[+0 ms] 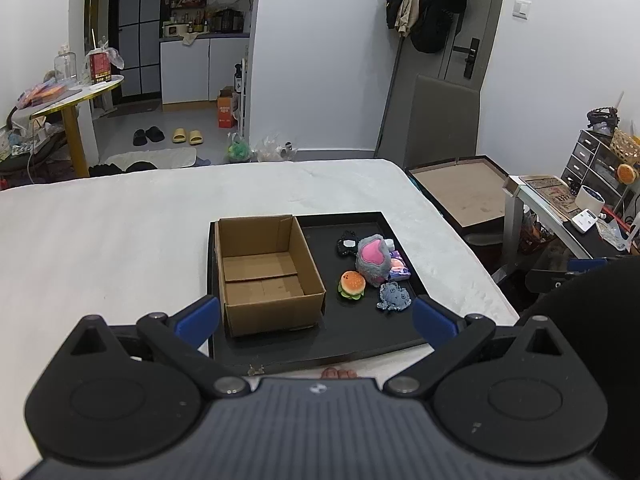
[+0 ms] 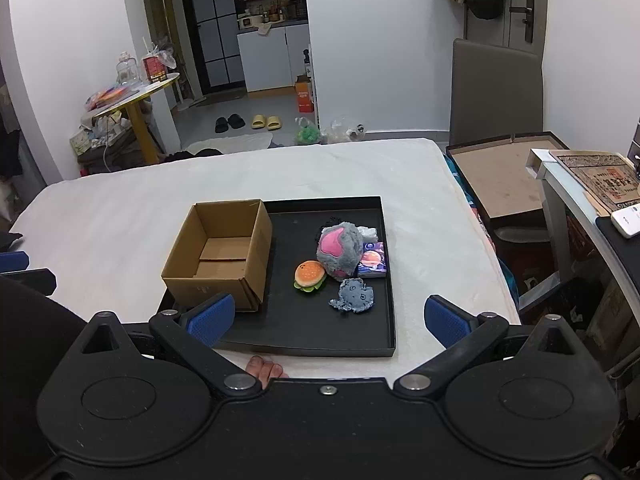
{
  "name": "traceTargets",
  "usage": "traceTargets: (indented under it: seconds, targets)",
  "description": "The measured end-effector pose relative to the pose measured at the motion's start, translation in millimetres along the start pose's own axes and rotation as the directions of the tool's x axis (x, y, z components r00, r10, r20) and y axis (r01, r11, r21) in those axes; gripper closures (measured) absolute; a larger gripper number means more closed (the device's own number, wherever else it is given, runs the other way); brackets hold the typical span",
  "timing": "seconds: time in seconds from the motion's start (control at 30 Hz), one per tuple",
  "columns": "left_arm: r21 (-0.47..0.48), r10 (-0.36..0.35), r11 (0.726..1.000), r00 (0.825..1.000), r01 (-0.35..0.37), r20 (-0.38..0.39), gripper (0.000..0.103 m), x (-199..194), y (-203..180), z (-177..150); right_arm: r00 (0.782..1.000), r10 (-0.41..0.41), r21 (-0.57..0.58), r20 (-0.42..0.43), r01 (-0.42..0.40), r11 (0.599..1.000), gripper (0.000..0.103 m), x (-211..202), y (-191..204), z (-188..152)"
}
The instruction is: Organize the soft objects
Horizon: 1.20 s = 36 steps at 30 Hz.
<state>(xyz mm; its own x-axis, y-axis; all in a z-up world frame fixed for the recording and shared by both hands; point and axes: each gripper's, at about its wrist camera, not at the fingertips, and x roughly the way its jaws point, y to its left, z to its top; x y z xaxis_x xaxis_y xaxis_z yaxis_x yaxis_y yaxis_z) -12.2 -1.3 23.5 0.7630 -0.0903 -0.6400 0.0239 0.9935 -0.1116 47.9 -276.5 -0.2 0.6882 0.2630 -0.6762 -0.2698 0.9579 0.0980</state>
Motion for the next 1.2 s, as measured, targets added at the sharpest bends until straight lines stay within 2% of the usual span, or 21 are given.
traceTargets:
  seconds: [0.37, 0.67, 0.87, 1.03, 1.2]
  targets:
    - [-0.009, -0.005, 1.000, 1.000, 0.005, -0.009, 0.001, 11.4, 7.2, -4.3, 0.999, 0.049, 0.010, 0.003, -0.049, 0.999, 0.000, 6.3, -6.3, -2.3]
    - [-0.061, 0.000, 0.998, 0.999, -0.003, -0.041, 0.001, 48.4, 24.1, -10.6, 0.994, 0.106, 0.032, -0.041, -0.105, 0.994, 0.000, 40.8, -15.9, -5.0]
    - [-0.100, 0.003, 0.995, 0.999, -0.008, -0.053, 0.001, 77.1, 39.1, -11.4, 0.994, 0.099, -0.003, -0.046, -0.100, 0.995, 0.000, 66.2, -19.9, -0.2]
    - [-0.130, 0.020, 0.991, 0.997, -0.029, -0.070, 0.001, 100.8, 50.5, -12.5, 0.992, 0.092, 0.017, -0.085, -0.091, 0.996, 0.000, 94.3, -28.2, 5.0]
    - [-0.153, 0.029, 0.987, 0.995, -0.044, -0.099, 0.003, 122.2, 59.2, -14.6, 0.991, 0.062, -0.015, -0.115, -0.064, 0.998, 0.000, 118.9, -30.0, 4.8]
